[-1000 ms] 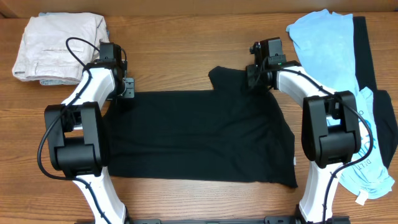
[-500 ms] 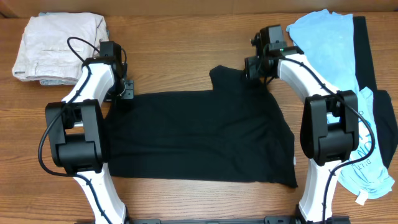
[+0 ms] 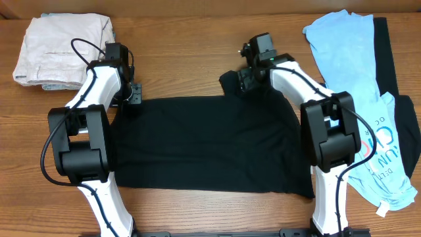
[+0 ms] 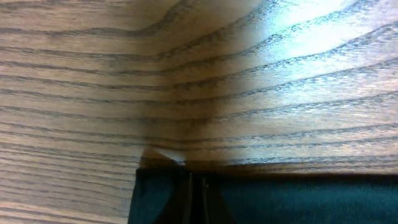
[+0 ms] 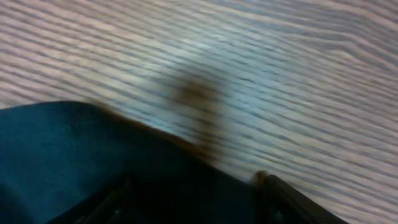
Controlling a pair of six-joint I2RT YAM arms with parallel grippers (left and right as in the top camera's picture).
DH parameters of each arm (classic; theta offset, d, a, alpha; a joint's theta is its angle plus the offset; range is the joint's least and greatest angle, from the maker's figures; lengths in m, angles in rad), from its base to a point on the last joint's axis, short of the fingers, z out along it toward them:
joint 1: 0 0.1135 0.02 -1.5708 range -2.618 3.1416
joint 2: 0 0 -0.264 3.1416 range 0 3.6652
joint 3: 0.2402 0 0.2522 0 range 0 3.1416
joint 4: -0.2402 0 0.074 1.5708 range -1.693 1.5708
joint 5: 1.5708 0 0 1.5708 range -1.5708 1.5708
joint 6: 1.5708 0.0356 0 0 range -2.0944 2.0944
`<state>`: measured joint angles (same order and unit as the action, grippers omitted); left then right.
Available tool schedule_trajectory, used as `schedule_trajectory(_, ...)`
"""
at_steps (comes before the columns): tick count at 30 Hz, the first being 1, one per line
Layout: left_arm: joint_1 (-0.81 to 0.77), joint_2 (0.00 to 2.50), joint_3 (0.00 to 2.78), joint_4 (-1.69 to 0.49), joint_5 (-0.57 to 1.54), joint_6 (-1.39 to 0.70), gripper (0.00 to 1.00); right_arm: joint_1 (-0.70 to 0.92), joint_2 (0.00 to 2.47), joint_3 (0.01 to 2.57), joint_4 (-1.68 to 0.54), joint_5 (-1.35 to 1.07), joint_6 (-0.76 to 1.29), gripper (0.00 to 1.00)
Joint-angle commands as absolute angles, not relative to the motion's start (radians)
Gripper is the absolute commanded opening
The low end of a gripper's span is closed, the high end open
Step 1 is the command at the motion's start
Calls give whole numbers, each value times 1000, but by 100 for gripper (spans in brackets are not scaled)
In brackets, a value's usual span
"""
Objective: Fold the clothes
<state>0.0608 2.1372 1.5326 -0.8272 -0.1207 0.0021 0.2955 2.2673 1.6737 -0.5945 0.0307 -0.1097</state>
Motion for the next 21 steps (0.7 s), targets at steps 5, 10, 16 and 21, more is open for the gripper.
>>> schedule_trajectory(5, 71, 2158, 1557, -835, -130, -8, 4, 290, 2310, 1691, -564, 73, -111, 60)
schedule_trajectory(10, 71, 2157, 1559, -844, -131, -7, 4, 289, 2310, 1723, -612, 89, -74, 13)
schedule_trajectory(16, 79, 2157, 1663, -969, -141, -7, 4, 284, 2286, 1872, -828, 85, -68, 4)
schedule_trajectory(21, 78, 2157, 1799, -1137, -141, -7, 4, 262, 2246, 2019, -1072, 26, -44, 4)
